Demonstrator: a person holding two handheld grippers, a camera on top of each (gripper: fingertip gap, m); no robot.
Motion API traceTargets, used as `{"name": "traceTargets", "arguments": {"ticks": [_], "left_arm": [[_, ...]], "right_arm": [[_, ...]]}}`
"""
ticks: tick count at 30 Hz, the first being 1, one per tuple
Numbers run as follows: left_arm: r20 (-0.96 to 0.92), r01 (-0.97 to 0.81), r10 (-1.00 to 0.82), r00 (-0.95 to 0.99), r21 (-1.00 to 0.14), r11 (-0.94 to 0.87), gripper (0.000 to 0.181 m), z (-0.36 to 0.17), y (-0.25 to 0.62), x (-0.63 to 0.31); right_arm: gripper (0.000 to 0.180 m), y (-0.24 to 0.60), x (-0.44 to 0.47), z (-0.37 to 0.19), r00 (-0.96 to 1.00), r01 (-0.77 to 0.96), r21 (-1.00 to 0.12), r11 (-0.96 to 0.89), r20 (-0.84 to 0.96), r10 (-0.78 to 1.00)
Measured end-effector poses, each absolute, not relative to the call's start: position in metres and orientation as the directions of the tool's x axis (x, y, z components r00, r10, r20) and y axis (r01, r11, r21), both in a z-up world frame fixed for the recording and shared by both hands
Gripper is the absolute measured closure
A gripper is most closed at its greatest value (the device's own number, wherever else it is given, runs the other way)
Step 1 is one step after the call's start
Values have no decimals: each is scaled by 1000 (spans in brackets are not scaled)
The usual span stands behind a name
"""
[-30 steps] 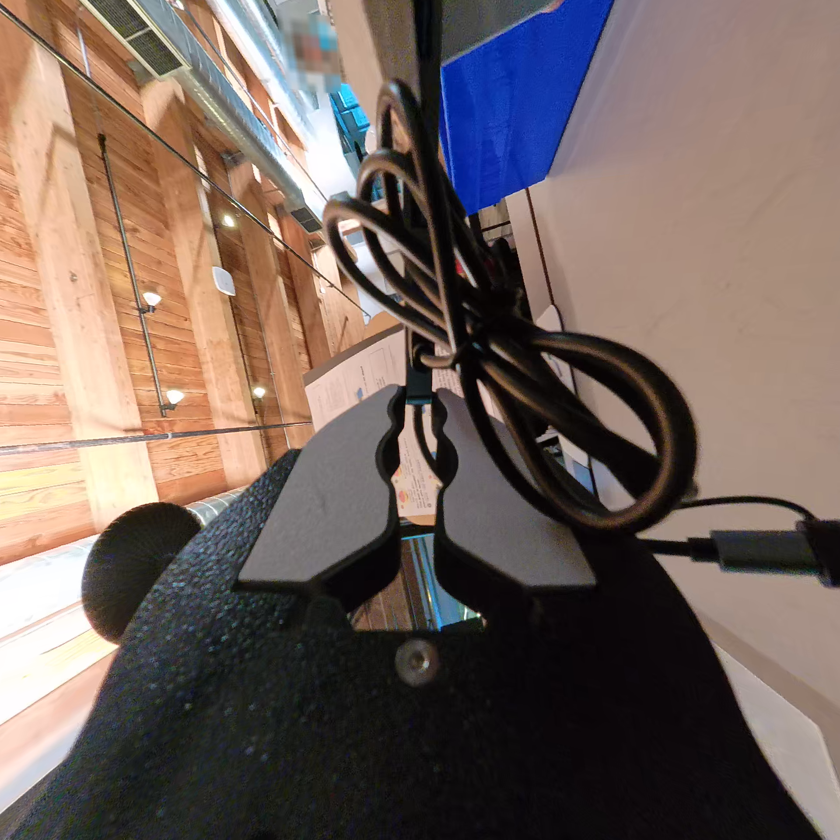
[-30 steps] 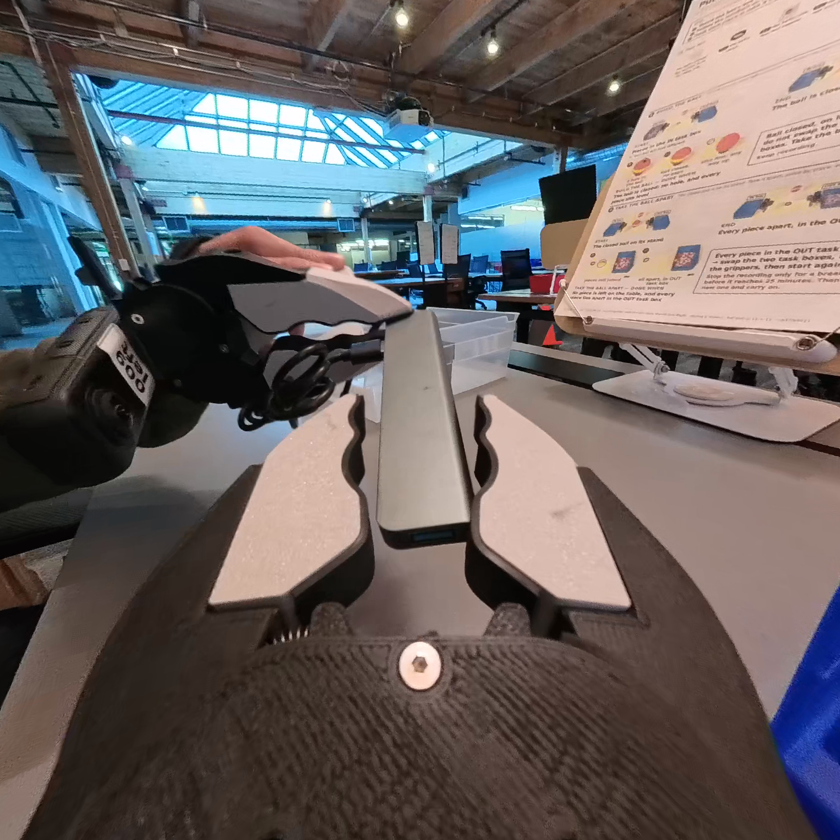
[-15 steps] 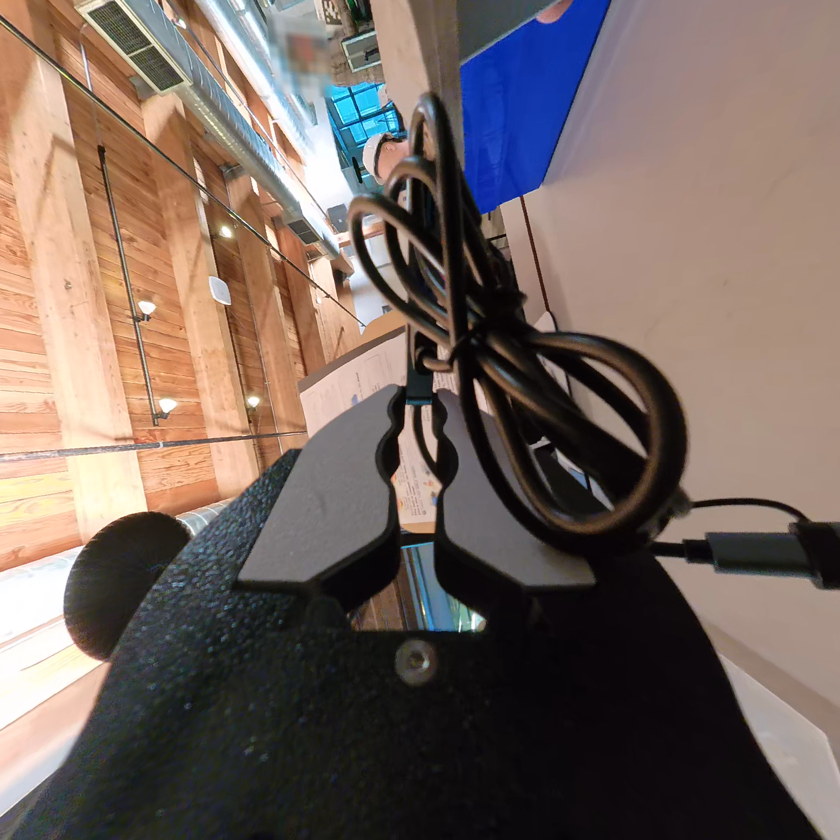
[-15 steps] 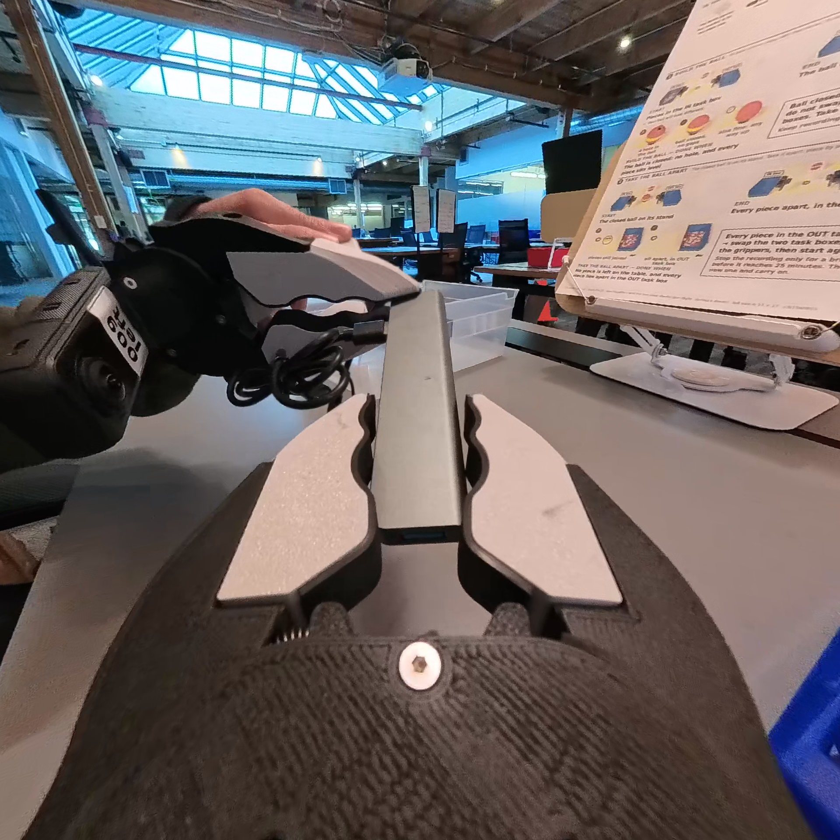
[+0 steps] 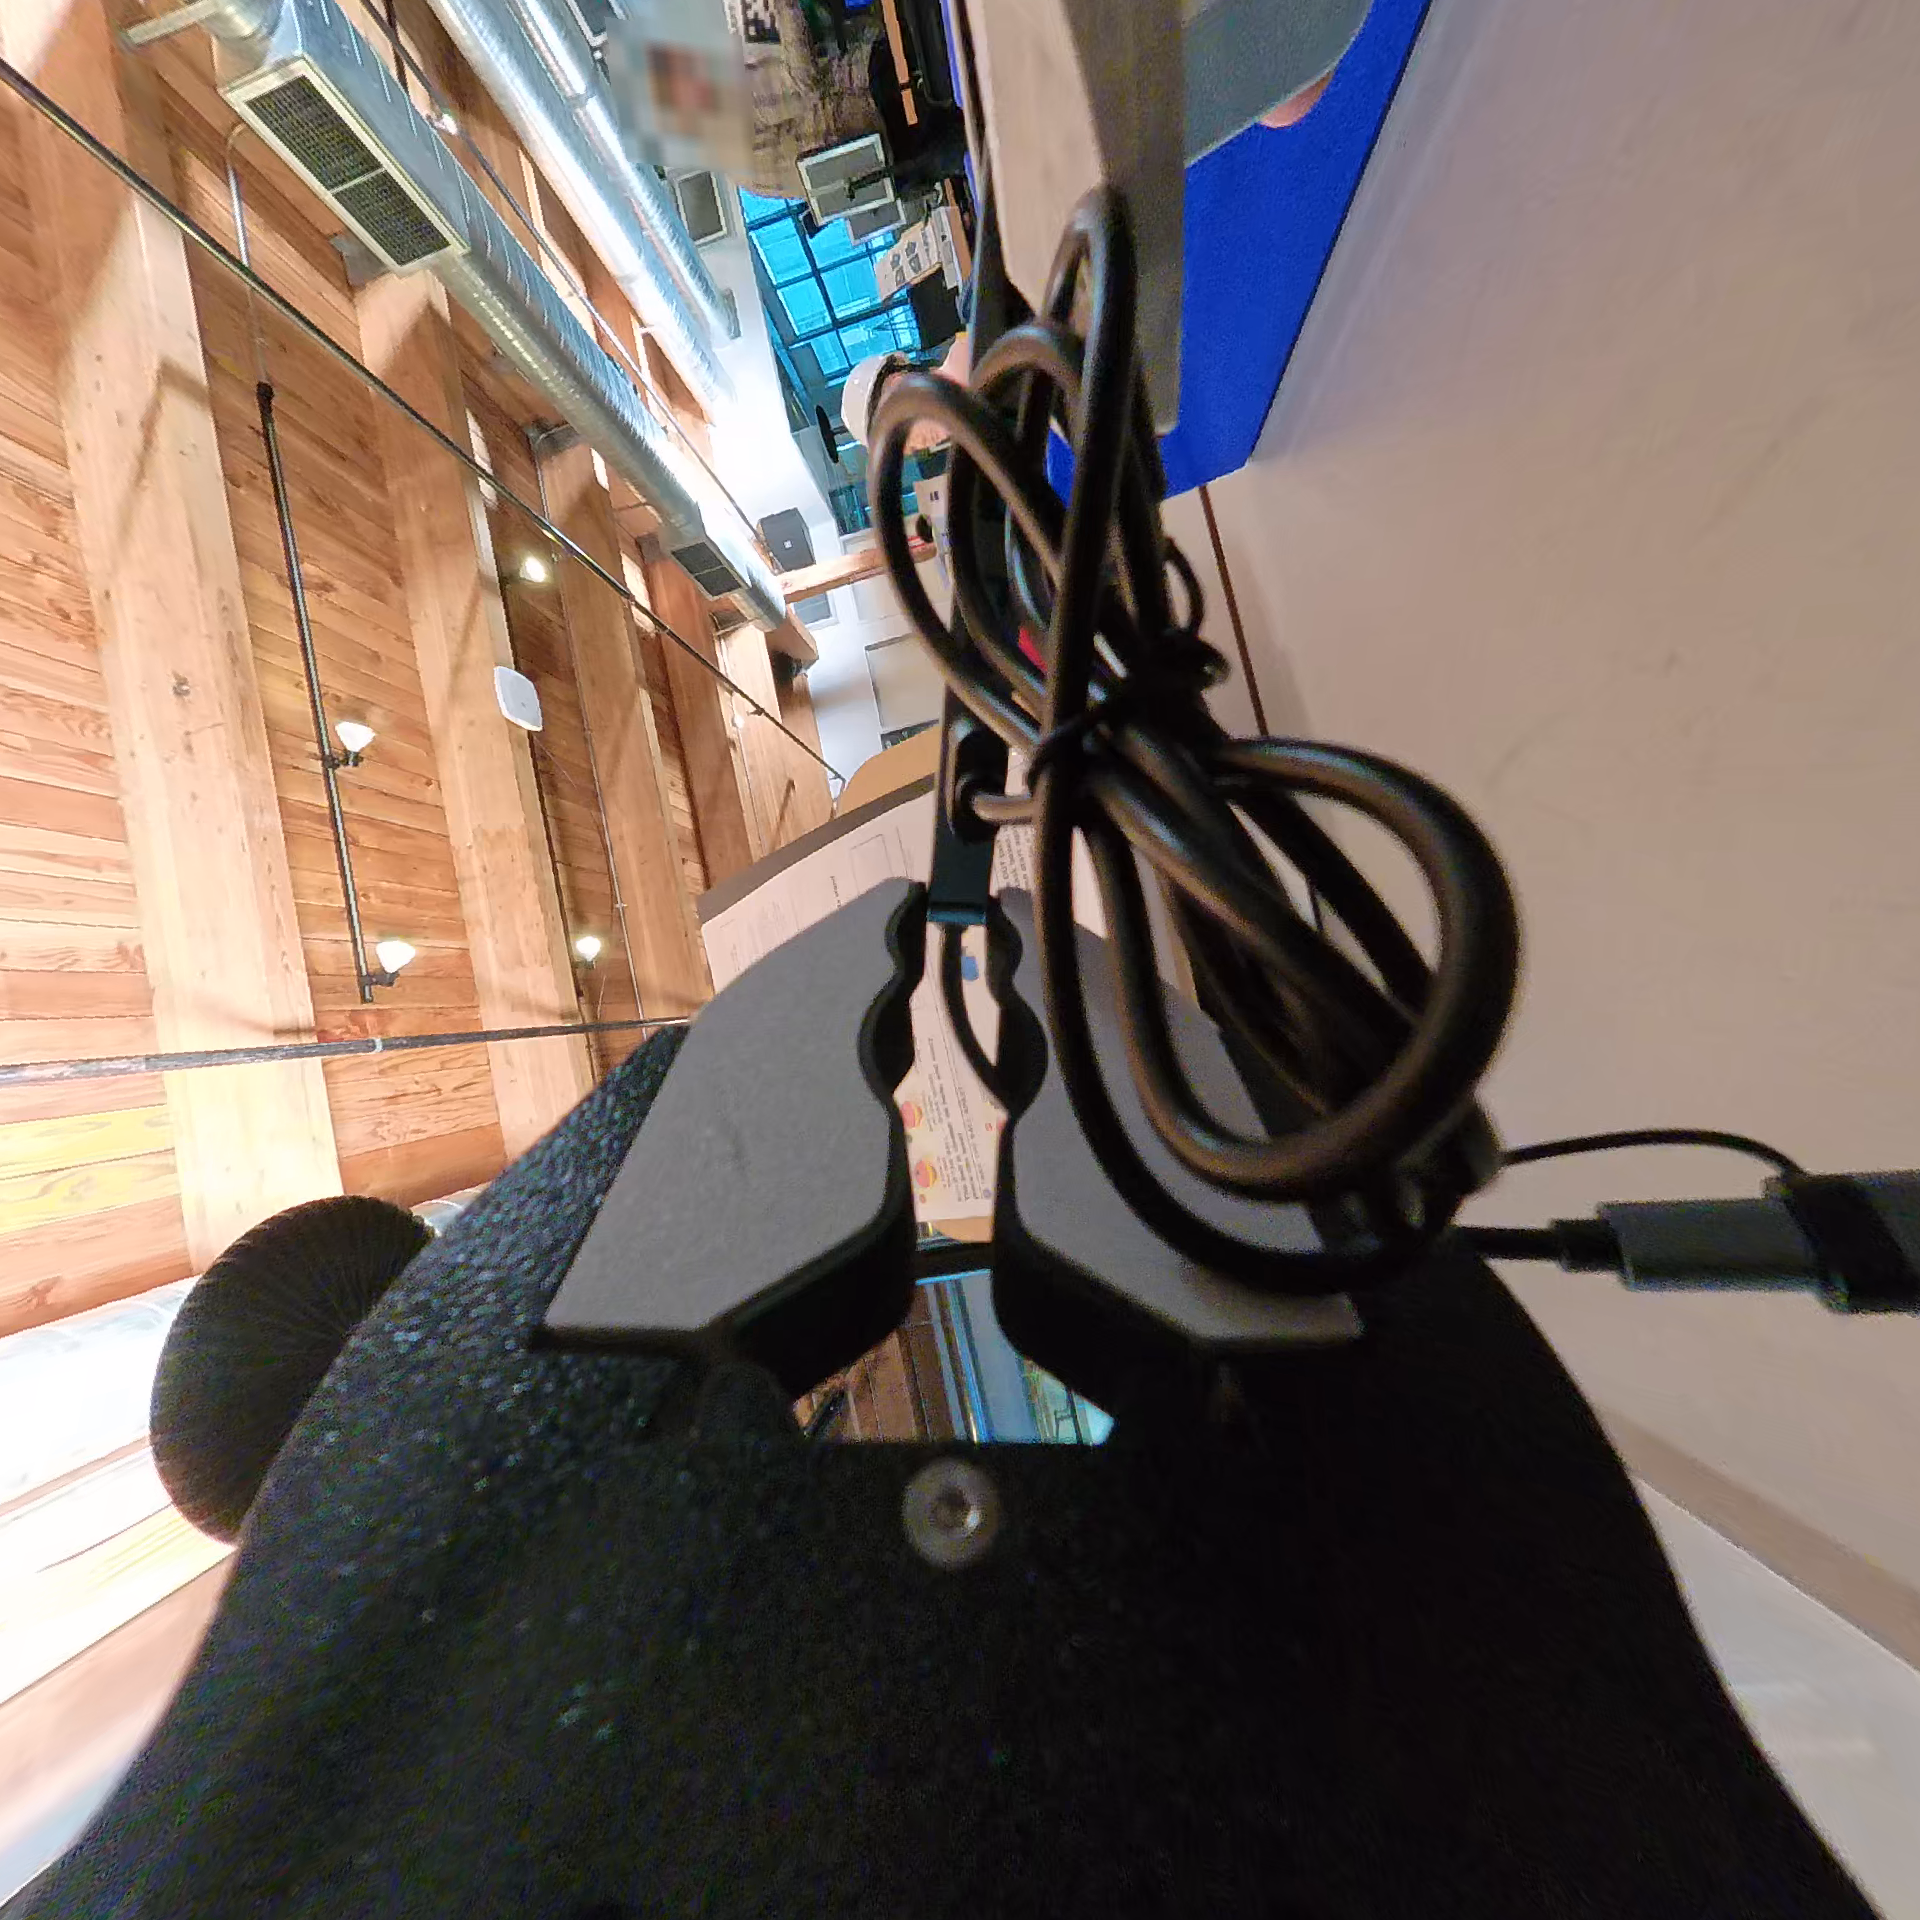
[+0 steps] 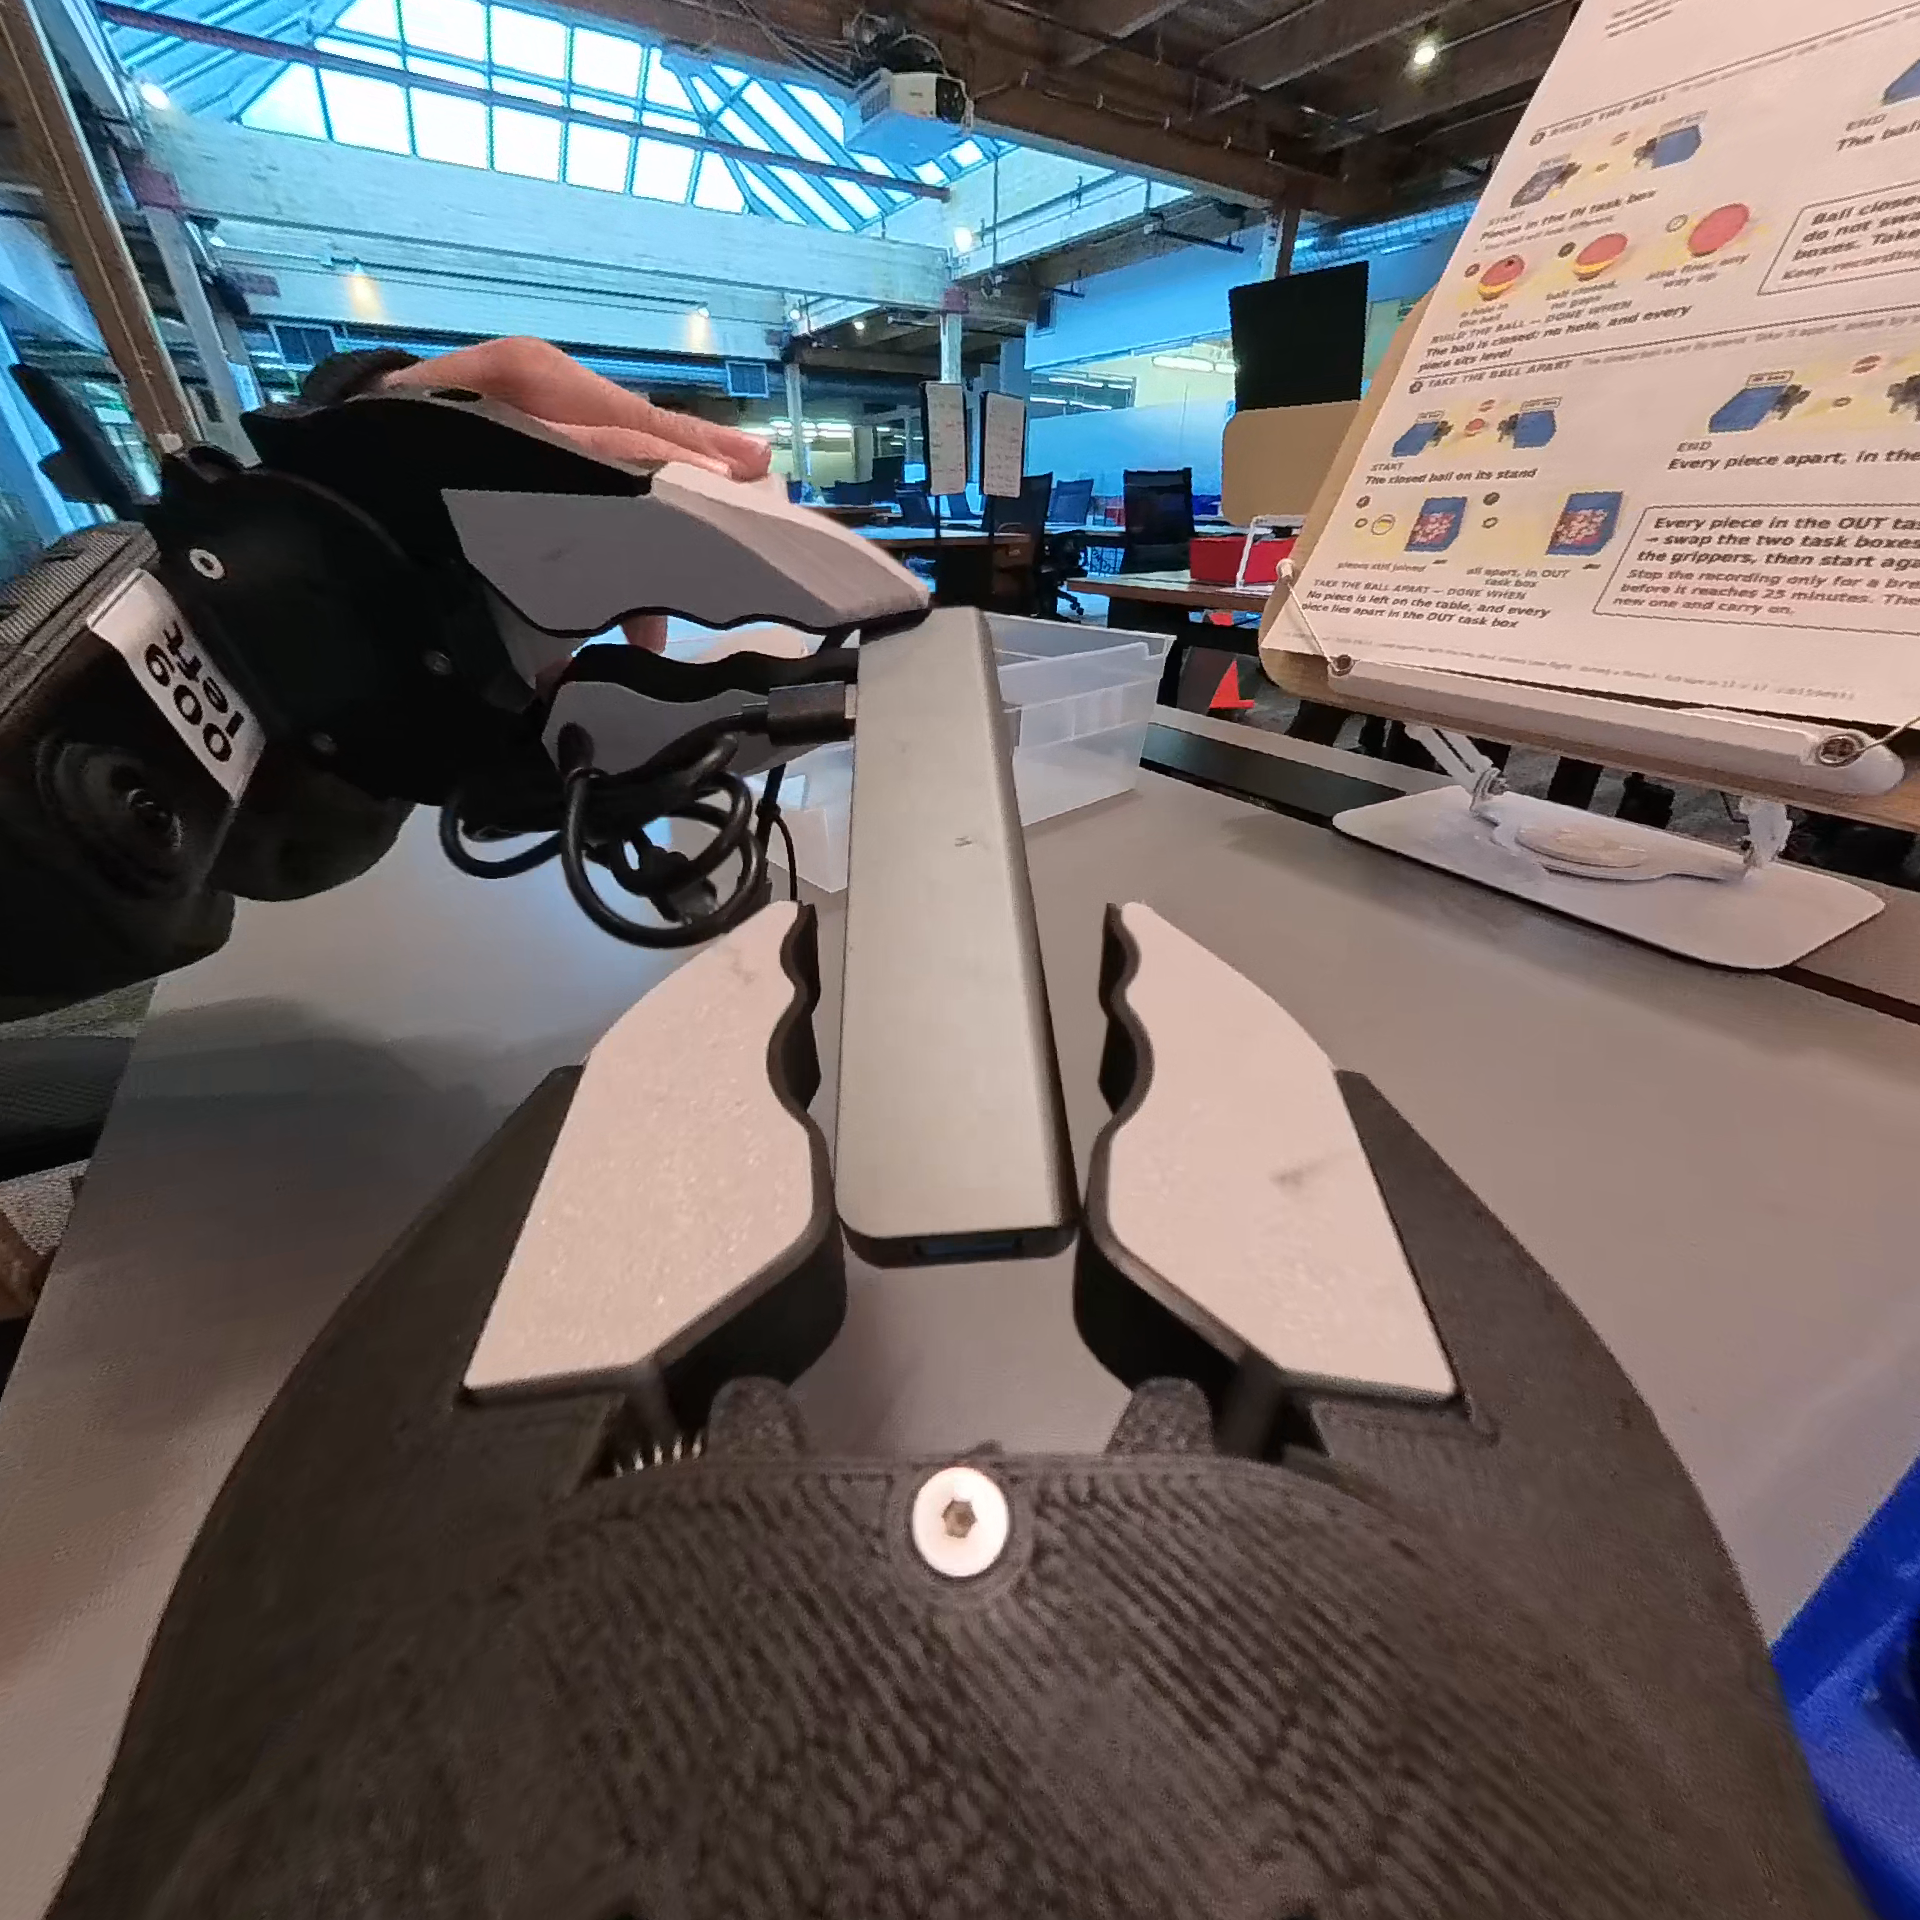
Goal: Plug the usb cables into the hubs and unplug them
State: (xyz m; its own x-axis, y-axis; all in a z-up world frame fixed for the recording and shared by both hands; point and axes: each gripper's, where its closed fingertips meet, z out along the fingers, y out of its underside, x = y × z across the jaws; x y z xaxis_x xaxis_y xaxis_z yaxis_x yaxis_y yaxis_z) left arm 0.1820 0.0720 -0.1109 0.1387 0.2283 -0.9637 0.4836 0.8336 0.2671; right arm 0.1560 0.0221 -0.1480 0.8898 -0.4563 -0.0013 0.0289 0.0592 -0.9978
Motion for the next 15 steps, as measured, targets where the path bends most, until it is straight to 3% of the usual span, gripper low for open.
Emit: {"name": "traceTargets", "arguments": {"ticks": [4,10,15], "left_arm": [[-962,485,232,142,272,831,172,-112,74,180],[-956,480,254,148,293,827,172,-114,74,180],[-947,479,281,153,320,817,170,-117,73,181]], "right_arm": [[118,23,157,-150,880,59,-998,24,41,-473],[124,30,149,-153,900,86,-996,-18,86,-427],[119,30,151,-155,894,77,-997,-28,81,-440]]}}
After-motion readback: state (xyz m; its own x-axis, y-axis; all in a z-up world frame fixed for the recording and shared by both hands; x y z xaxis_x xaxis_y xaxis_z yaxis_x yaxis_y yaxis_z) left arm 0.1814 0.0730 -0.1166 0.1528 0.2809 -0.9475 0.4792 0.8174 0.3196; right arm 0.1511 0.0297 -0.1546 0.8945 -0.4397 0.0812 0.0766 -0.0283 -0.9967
